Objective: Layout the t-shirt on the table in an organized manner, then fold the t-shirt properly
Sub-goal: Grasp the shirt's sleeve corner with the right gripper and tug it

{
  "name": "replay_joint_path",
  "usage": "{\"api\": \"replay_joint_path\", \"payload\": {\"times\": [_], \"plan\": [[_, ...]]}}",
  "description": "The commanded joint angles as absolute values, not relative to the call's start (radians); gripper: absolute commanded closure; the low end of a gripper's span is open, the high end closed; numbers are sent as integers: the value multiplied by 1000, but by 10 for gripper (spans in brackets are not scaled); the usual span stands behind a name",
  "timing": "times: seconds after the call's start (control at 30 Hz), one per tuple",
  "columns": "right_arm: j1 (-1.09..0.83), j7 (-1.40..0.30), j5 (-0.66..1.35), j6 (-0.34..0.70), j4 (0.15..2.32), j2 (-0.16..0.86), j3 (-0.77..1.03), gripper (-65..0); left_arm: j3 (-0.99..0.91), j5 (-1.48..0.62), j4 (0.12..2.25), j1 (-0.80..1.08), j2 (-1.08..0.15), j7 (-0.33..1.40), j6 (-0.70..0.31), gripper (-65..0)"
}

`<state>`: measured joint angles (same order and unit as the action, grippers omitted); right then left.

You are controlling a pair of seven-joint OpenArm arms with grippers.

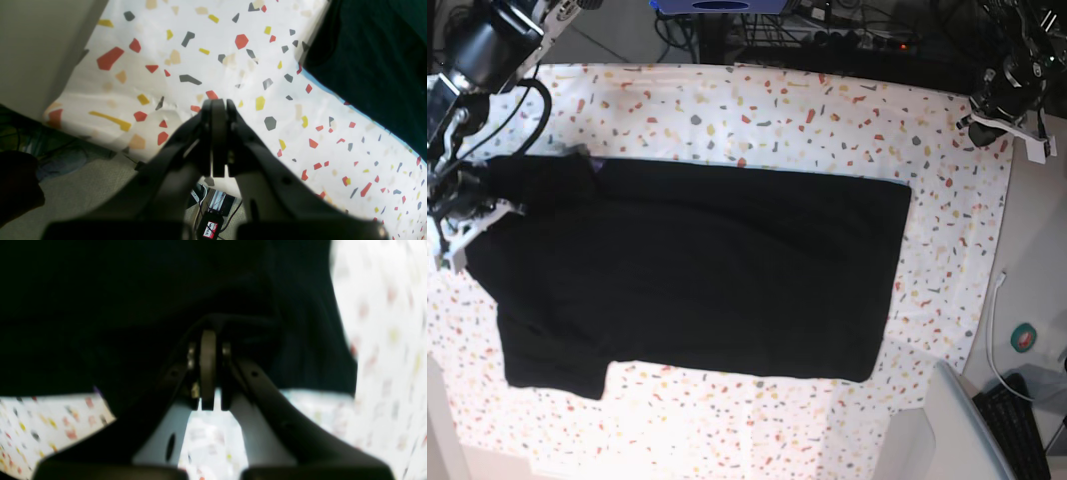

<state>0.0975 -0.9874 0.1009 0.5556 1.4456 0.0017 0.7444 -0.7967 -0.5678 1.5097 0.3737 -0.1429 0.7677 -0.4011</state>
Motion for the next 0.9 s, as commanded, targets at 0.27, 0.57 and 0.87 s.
{"api": "replay_joint_path", "payload": {"times": [0.27, 0.57, 0.87], "plan": [[263, -845, 110, 484, 1264, 68, 705, 0, -800, -575, 1520, 369, -160, 751, -412, 0], [274, -820, 111, 458, 1231, 74, 704, -63, -796, -575, 1520, 366, -160, 751, -412, 0], [-51, -800, 302, 464, 1661, 39, 714, -387, -611, -581, 1498, 341, -154, 713, -414, -504]]}}
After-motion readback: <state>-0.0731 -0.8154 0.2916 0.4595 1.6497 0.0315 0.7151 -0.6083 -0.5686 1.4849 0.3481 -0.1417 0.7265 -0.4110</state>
